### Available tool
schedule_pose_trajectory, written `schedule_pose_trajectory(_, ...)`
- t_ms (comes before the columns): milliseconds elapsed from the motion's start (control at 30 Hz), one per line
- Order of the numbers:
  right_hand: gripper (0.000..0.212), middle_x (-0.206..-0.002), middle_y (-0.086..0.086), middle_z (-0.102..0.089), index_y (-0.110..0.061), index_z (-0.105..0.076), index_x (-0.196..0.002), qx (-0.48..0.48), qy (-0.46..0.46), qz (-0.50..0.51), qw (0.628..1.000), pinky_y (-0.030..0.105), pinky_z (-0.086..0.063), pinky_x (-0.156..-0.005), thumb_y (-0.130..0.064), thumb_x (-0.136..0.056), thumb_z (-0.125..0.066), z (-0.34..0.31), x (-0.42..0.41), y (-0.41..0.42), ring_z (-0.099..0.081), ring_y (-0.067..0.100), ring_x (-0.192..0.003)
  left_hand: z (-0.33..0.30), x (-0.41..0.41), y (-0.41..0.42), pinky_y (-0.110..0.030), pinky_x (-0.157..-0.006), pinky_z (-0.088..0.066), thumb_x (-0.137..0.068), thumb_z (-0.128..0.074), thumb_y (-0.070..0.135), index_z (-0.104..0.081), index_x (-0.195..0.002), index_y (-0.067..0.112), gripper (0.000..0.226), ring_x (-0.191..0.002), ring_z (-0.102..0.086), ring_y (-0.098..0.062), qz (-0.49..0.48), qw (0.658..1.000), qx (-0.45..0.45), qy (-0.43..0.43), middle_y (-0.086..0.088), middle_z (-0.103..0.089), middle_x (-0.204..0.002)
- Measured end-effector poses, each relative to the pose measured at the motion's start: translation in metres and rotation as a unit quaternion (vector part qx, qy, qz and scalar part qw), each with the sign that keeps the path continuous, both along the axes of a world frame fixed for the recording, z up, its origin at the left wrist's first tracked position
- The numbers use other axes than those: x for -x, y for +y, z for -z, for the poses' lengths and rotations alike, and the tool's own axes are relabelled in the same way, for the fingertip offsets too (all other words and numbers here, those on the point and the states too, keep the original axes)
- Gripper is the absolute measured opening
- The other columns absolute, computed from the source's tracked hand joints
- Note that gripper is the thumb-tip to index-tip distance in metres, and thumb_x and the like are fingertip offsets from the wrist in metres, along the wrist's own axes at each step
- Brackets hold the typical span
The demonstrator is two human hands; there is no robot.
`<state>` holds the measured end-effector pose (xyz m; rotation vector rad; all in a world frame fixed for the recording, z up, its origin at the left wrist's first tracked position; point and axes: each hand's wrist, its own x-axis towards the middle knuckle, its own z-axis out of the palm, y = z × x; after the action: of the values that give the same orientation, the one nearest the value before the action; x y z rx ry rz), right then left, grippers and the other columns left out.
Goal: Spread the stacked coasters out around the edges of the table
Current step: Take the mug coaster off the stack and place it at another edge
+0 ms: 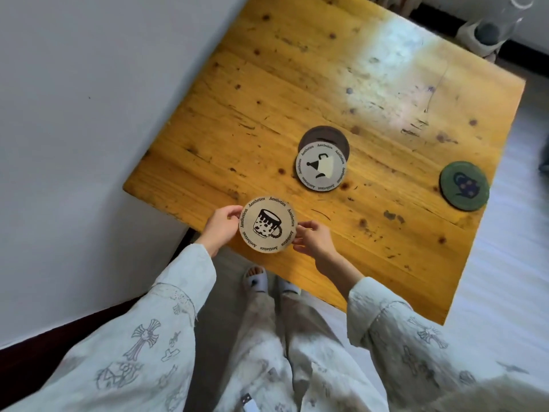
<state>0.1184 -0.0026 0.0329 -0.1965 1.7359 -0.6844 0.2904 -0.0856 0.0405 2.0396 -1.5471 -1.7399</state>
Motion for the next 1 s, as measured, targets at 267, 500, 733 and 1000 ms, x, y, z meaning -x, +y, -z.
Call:
schedule_pose_trajectory(267, 0.028, -0.093, 0.013, -0.063, -0.007, -0.056, -0.118, -0.035, 0.014, -0.012, 0.999, 0.033, -0.052, -0.075, -0.013, -0.091, -0.049, 0.020, -0.020, 0.003, -0.057, 0.018, -0.067, 0.013, -0.012, 0.004, -0.045, -0.105, -0.039, -0.090, -0.031, 0.001, -0.041, -0.133, 0.009, 0.045, -0.123, -0.046, -0.026, 0.013, 0.999, -0.033, -0.010, -0.010, -0.048, -0.138)
schedule_pose_trajectory(500, 0.034, -0.111, 0.014, -0.065, -0.008, -0.055, -0.122, -0.043, 0.029, -0.035, 0.998, 0.035, -0.056, -0.075, -0.018, -0.091, -0.047, 0.024, -0.024, 0.002, -0.063, 0.022, -0.083, 0.019, -0.021, 0.011, -0.044, -0.108, -0.036, -0.091, -0.028, 0.000, -0.040, -0.133, 0.005, 0.045, -0.127, -0.044, -0.025, 0.012, 0.999, -0.042, 0.002, -0.010, -0.047, -0.140)
schedule_pose_trajectory(733, 0.037, -0.125, 0.017, -0.061, -0.010, -0.053, -0.126, -0.047, 0.035, -0.059, 0.997, 0.047, -0.049, -0.097, -0.020, -0.091, -0.047, 0.027, -0.027, 0.002, -0.058, 0.029, -0.110, 0.022, -0.021, 0.013, -0.043, -0.109, -0.035, -0.092, -0.028, 0.000, -0.043, -0.132, 0.006, 0.043, -0.129, -0.041, -0.024, 0.019, 1.000, -0.021, 0.006, -0.009, -0.038, -0.143)
schedule_pose_trajectory(1000, 0.042, -0.133, 0.016, -0.054, -0.004, -0.044, -0.133, -0.025, 0.027, -0.097, 0.995, 0.040, -0.051, -0.095, -0.017, -0.093, -0.043, 0.026, -0.028, 0.003, -0.055, 0.026, -0.115, 0.028, -0.019, 0.022, -0.034, -0.111, -0.031, -0.092, -0.033, 0.003, -0.038, -0.135, 0.005, 0.043, -0.125, -0.040, -0.025, 0.048, 0.999, 0.008, -0.013, -0.011, -0.035, -0.138)
